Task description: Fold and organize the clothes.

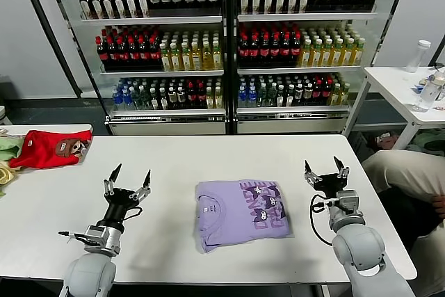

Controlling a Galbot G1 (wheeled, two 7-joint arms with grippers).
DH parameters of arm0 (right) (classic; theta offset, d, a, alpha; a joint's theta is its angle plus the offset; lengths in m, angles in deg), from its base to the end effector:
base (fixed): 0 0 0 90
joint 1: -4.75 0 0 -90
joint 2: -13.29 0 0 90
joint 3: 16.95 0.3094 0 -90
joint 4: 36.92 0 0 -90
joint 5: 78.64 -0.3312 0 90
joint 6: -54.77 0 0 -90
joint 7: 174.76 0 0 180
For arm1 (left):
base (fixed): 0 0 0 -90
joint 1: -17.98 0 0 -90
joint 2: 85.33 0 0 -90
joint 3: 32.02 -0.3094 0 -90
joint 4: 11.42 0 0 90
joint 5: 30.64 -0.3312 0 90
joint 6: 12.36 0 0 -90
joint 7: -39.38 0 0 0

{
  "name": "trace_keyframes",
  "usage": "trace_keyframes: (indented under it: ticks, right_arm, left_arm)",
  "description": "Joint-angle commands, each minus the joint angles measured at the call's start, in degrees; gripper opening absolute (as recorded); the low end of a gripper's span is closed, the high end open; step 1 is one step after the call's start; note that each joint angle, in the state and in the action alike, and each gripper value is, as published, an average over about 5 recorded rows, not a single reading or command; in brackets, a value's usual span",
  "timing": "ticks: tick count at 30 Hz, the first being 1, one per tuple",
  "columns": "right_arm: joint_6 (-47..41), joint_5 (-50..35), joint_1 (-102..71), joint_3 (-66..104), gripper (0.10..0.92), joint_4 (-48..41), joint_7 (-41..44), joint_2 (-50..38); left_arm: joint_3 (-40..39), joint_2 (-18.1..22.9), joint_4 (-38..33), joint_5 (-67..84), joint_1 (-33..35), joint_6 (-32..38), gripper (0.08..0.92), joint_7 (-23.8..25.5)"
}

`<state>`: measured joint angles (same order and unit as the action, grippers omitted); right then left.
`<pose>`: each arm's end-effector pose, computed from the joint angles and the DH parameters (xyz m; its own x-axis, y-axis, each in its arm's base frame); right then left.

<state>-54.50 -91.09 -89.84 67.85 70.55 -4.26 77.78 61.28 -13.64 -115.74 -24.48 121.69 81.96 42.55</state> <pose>0.2975 -0.0646 -0.2264 -0.9910 0.0253 0.1315 -0.0075 0.9701 -0.2427 0.2614 0.0890 -0.2801 -0.9925 0.0948 -0.0774 0.0758 0.9727 0.2194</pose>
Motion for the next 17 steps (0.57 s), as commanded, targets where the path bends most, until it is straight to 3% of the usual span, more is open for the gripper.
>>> trace_keyframes:
  ticks: [1, 7, 12, 17]
  right_arm:
    - [7.9, 9.7, 0.5, 0.3, 0.823, -5.1, 2.3, 1.3]
    - [9.7, 9.6, 1.2, 0.6, 0.823, -6.7, 2.0, 1.5]
    - [9.0, 7.8, 2.1, 0.6, 0.823, -6.5, 2.1, 1.0]
    - [7.7, 5.7, 2.8, 0.8, 0.823, -6.2, 1.9, 1.1]
  left_arm:
    - [-0.3, -0.5, 1.6, 0.3, -3.4, 0.1, 0.823, -0.1]
    - [-0.7, 0.2, 1.3, -1.7, -3.4, -1.4, 0.823, 0.1]
    - [0.1, 1.4, 2.3, -1.3, -3.1, 2.4, 0.823, 2.6]
    - [0.6, 1.3, 2.7, -1.4, -3.0, 2.9, 0.823, 2.1]
